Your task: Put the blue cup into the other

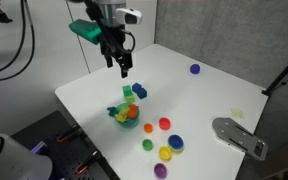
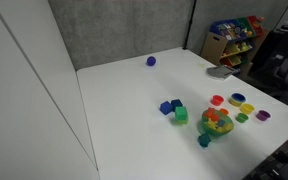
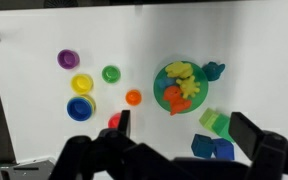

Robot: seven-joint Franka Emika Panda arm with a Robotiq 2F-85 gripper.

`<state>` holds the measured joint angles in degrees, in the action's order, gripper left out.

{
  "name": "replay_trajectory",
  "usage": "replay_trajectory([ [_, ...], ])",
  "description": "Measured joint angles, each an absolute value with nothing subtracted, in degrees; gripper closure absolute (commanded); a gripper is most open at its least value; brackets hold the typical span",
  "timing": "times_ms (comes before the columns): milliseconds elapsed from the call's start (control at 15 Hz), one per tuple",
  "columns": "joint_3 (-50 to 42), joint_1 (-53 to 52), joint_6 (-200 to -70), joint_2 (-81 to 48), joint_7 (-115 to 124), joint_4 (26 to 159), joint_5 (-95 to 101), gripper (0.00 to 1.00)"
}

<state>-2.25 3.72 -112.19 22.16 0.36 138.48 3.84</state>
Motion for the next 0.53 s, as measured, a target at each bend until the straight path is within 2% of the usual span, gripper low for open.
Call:
replay_trajectory([
  [533, -1.29, 2.92, -109.10, 28.64, 0.36, 138.85, 3.83, 0.00],
])
